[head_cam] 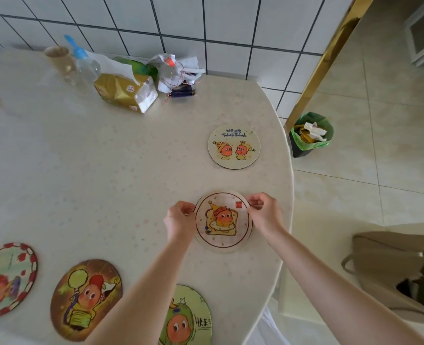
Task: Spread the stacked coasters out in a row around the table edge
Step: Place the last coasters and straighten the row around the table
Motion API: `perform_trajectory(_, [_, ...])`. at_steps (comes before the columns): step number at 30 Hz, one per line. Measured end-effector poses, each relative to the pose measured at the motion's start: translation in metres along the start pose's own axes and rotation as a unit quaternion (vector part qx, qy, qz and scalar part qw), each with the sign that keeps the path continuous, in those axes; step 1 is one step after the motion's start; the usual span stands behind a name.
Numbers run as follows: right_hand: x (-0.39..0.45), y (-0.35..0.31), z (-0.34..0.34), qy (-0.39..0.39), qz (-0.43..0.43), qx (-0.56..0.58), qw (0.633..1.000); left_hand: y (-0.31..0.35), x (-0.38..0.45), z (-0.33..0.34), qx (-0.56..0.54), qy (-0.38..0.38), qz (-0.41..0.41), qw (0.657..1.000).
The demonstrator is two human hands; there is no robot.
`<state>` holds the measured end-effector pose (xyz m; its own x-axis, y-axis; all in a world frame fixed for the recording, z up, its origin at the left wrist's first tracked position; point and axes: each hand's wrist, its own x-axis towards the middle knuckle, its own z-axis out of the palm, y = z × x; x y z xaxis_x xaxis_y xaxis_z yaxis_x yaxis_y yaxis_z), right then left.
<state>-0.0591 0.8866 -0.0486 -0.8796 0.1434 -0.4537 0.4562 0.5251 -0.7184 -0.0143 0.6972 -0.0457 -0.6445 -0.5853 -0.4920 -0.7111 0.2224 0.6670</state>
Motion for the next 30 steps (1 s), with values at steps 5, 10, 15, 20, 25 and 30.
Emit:
perform_trajectory(5, [0.006, 0.001, -0.001, 0.004, -0.005, -0.031, 0.999, -0.003, 0.000, -0.004, 0.008, -0.013, 0.006, 1.000])
perform_trajectory(10, [-0.014, 0.007, -0.005, 0.019, -0.038, -0.070, 0.997, -0.018, -0.008, -0.015, 0.020, -0.034, 0.021, 0.999])
perform_trajectory(15, [-0.069, 0.016, 0.025, -0.003, -0.043, -0.042, 0.998, -0.061, -0.019, -0.054, 0.039, -0.048, 0.043, 0.997])
perform_trajectory(20, [-0.145, 0.035, 0.079, -0.016, -0.016, -0.033, 0.999, -0.124, -0.025, -0.124, 0.068, -0.046, 0.072, 0.994])
perform_trajectory(25, [-0.222, 0.060, 0.112, 0.041, 0.059, -0.080, 0.994, -0.196, -0.030, -0.201, 0.123, 0.007, 0.137, 0.983])
perform_trajectory(30, [-0.261, 0.061, 0.127, 0.089, 0.114, -0.094, 0.985, -0.249, -0.028, -0.247, 0.141, 0.031, 0.092, 0.985])
